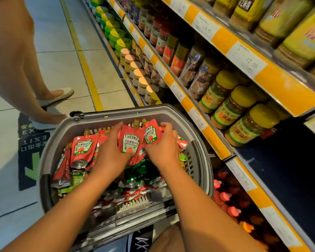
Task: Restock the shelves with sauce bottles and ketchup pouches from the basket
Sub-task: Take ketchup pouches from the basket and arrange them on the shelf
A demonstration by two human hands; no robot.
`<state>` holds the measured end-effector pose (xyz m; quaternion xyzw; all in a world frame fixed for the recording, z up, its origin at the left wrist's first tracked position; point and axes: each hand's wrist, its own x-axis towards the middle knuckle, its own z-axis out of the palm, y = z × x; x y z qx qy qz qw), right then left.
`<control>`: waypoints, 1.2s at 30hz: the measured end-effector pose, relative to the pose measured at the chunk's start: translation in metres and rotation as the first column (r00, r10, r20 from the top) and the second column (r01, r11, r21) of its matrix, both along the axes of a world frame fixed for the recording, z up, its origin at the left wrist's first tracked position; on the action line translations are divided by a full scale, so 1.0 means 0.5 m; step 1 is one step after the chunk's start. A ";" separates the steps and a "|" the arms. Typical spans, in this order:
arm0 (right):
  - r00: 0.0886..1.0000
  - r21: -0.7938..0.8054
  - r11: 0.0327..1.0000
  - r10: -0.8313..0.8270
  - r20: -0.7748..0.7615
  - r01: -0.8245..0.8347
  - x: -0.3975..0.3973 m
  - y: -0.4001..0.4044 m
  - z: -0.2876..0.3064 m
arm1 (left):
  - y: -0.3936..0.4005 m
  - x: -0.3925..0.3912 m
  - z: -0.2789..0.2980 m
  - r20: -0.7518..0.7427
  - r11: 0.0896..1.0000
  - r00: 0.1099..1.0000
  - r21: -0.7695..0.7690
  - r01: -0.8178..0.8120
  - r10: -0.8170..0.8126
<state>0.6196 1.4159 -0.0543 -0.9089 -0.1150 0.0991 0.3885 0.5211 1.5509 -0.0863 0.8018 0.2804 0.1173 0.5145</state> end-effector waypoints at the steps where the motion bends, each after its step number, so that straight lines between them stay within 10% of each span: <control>1: 1.000 0.012 1.000 -0.001 -0.031 0.001 -0.003 -0.005 0.001 | -0.004 -0.004 0.000 0.007 1.000 1.000 -0.021 -0.009 0.009; 14: 0.921 0.440 0.836 -0.178 -0.346 0.327 -0.032 -0.141 0.064 | -0.081 -0.051 0.079 0.105 0.990 0.991 -0.126 -0.068 0.082; 36: 0.896 0.698 0.594 -0.413 -0.163 0.401 -0.291 -0.454 0.253 | -0.341 -0.096 0.341 0.382 0.932 0.919 -0.292 0.216 -0.094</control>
